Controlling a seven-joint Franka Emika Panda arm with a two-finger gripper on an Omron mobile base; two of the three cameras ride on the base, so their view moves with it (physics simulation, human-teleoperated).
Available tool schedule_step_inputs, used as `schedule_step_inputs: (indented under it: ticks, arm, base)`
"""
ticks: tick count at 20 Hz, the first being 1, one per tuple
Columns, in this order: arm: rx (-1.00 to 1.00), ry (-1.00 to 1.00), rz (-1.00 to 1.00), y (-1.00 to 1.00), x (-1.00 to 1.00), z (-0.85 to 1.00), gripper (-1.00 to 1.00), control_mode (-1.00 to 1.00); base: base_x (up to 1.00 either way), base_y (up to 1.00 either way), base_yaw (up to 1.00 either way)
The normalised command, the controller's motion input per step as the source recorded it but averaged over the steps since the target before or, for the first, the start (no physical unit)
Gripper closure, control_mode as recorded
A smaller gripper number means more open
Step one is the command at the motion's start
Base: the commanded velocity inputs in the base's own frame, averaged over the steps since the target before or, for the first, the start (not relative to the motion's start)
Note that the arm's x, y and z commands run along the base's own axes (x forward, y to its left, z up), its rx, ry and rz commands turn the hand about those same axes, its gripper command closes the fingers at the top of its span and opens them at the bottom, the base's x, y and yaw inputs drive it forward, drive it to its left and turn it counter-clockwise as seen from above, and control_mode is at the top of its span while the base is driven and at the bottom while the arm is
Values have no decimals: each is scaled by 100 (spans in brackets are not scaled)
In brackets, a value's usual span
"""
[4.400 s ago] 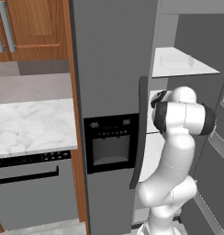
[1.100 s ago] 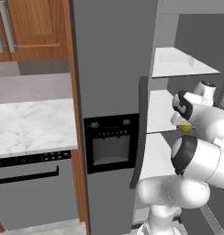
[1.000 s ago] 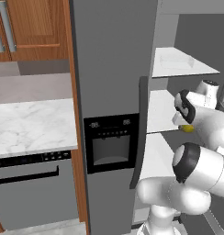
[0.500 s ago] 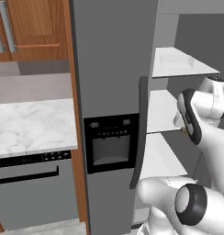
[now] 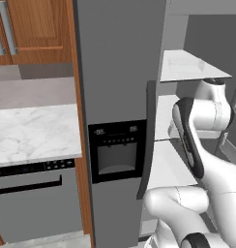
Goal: Pick lemon from the fridge and place it on the plate on the counter.
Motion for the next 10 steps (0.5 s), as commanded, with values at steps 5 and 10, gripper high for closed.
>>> schedule_step_inputs:
  ticks: [5, 10]
  arm:
    - [-1, 0, 0, 40, -54, 35, 100, -100]
    - [0, 0, 0, 31, -64, 31, 100, -100]
  base:
    - [0, 0, 0]
    - [0, 0, 0]
